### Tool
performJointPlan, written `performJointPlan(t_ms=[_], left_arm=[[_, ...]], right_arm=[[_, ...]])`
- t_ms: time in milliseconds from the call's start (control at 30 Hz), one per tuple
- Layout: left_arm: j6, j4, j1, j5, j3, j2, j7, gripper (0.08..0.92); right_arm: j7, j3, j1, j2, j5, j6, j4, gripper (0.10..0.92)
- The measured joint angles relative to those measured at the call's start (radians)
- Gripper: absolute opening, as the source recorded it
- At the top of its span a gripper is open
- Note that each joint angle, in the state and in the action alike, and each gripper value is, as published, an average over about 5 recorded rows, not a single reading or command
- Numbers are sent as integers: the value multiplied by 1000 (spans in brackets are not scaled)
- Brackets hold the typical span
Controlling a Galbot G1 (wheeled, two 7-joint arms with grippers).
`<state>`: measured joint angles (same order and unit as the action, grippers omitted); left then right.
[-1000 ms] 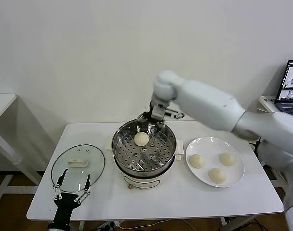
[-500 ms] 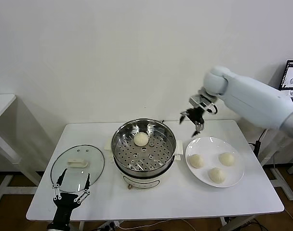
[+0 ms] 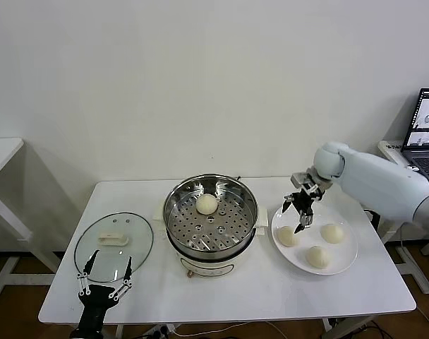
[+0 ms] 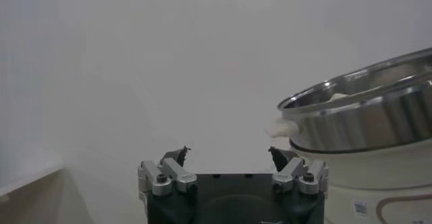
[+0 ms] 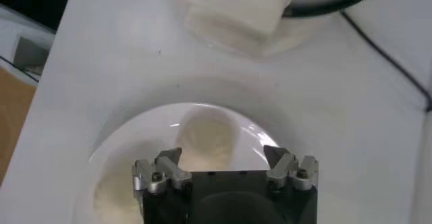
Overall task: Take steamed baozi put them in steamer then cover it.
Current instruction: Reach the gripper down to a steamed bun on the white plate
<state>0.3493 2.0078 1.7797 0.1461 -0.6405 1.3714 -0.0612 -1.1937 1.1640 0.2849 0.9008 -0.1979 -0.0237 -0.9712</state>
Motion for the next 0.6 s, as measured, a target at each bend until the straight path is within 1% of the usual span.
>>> performJointPlan(t_ms=[433, 500, 600], left_arm=[[5, 2, 9, 1, -8, 3, -2, 823], [5, 2, 8, 1, -8, 3, -2, 823], [5, 2, 7, 0, -10, 3, -3, 823]], right_arm=[[54, -25, -90, 23, 32, 22, 37, 819], [63, -27, -95, 24, 34, 23, 37, 803], [74, -28, -98, 22, 38, 23, 37, 753]])
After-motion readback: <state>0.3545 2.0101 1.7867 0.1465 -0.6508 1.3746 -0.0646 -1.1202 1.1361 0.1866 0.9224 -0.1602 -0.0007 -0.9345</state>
